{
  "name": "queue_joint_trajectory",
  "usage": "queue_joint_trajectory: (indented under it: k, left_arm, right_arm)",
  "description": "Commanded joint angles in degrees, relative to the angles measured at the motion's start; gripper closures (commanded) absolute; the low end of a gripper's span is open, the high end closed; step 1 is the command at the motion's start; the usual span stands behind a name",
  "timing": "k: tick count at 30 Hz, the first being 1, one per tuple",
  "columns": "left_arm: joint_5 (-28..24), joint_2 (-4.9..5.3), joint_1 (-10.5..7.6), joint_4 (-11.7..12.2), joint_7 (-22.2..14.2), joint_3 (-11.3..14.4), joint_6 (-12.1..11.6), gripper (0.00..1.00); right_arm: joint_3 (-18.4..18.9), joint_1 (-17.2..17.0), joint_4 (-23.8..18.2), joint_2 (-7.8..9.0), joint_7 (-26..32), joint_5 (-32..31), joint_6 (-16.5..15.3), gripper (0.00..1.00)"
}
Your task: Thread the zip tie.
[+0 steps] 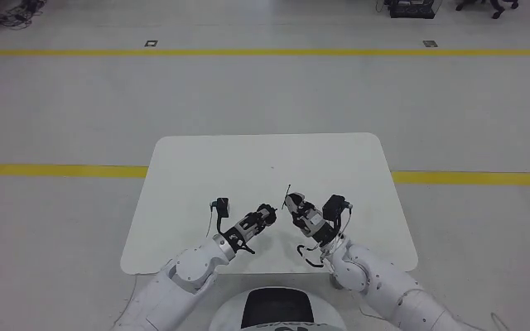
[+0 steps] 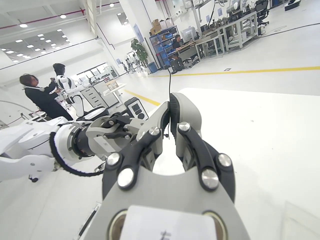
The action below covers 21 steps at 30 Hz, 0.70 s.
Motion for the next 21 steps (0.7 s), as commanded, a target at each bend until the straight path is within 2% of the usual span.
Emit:
queue_joint_trajectory:
  k: [1,3,11,21]
  left_arm:
    - [0.00,0.00,0.00,0.00,0.00,0.00,0.00,1.00]
    - [0.00,0.00,0.00,0.00,0.00,0.00,0.00,1.00]
    - [0.00,0.00,0.00,0.00,0.00,0.00,0.00,1.00]
    - [0.00,0.00,0.00,0.00,0.00,0.00,0.00,1.00]
  right_arm:
    - [0.20,-0.10,-0.29,-0.12,0.67,0.38,0.36,1.00]
    - [0.39,-0.23,-0.31,-0.44,1.10,0.77,1.13,1.00]
    - [0.33,-0.48,0.87,-2.00,-0.54,1.56,-0.01,1.00]
    - [0.48,-0.38,1.60,-2.98,-0.51,0.59,-0.01,1.00]
